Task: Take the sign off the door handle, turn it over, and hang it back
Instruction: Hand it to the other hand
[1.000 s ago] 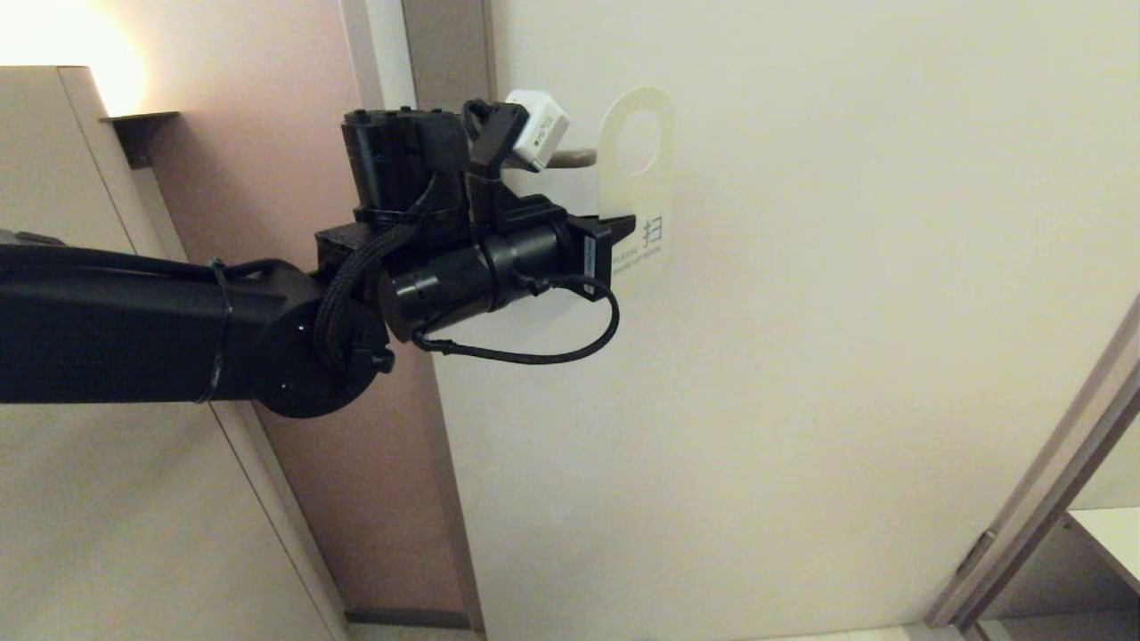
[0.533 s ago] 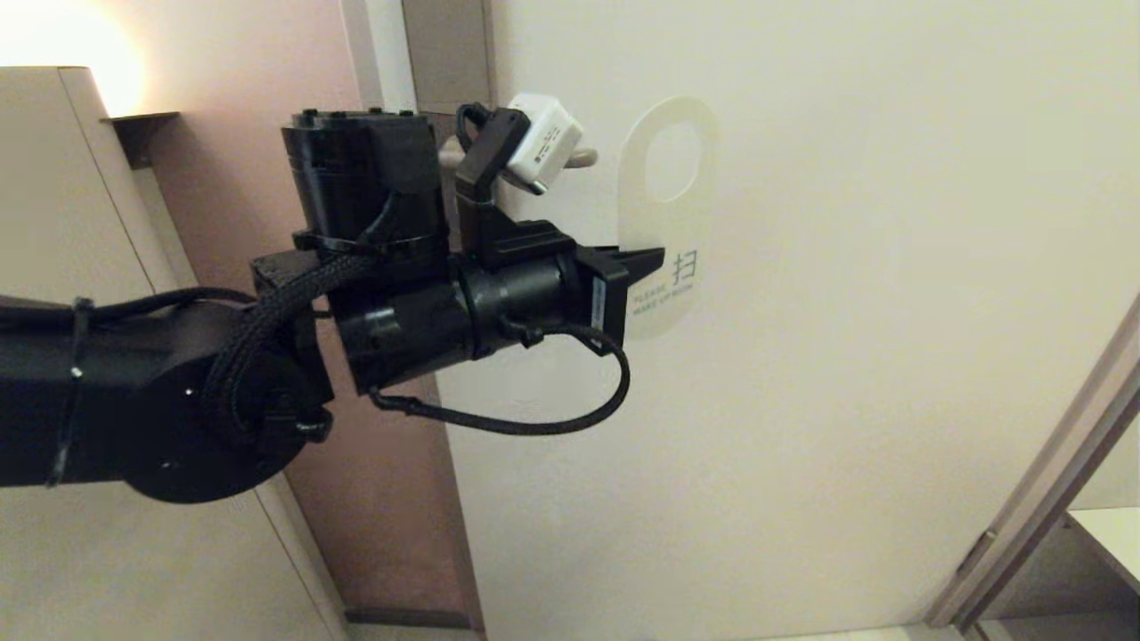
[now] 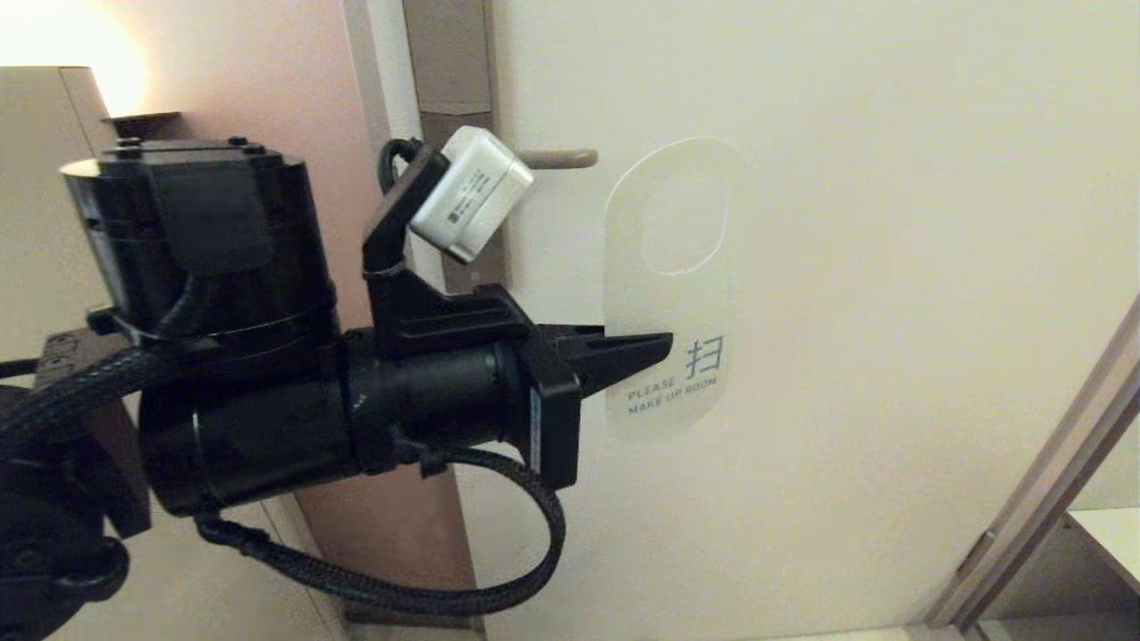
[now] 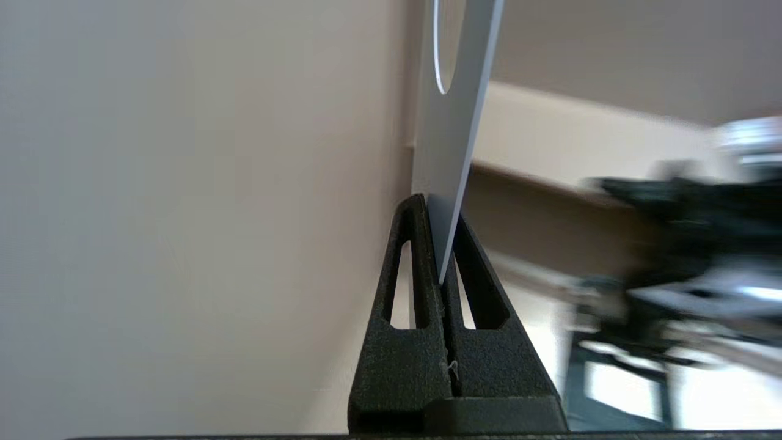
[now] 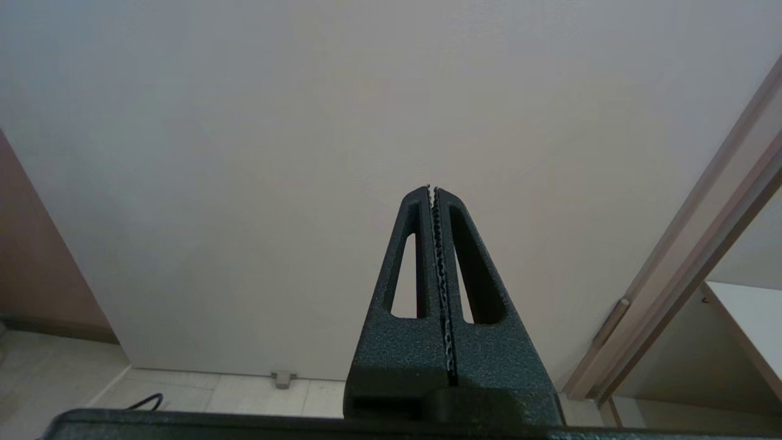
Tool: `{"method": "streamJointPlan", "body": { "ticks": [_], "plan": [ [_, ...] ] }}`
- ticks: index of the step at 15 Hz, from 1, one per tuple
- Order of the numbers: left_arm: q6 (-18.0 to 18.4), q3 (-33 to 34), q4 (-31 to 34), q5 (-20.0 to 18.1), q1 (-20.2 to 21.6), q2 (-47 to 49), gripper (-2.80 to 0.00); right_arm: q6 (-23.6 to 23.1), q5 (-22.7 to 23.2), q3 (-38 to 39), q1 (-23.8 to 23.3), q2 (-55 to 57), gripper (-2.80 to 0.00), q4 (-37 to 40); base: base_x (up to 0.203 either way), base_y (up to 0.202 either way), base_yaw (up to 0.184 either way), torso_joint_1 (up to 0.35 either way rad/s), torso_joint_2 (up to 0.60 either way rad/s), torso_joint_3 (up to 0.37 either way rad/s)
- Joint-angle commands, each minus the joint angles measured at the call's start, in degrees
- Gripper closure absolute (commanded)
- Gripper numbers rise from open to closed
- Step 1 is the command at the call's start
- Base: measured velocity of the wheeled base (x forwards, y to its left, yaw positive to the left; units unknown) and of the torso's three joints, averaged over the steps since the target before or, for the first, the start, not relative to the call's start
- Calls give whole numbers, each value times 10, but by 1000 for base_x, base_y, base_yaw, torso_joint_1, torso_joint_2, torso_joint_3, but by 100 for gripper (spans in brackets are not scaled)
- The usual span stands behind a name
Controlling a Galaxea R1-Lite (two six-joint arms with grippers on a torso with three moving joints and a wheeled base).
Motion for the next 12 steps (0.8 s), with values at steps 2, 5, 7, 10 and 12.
{"method": "streamJointPlan", "body": {
  "ticks": [2,5,7,10,12],
  "plan": [
    [-54,8,-3,-70,2,-34,0,-1,0,0,0,0,0,0,0,0,0,0,0,0],
    [-71,7,-8,-131,-2,-33,0,0,0,0,0,0,0,0,0,0,0,0,0,0],
    [-73,11,-27,-134,-12,-28,0,-1,0,0,0,0,0,0,0,0,0,0,0,0],
    [-73,34,-88,-136,-14,1,0,-1,0,0,0,0,0,0,0,0,0,0,0,0],
    [-74,62,-131,-137,-24,16,0,0,0,0,0,0,0,0,0,0,0,0,0,0]
  ]
}}
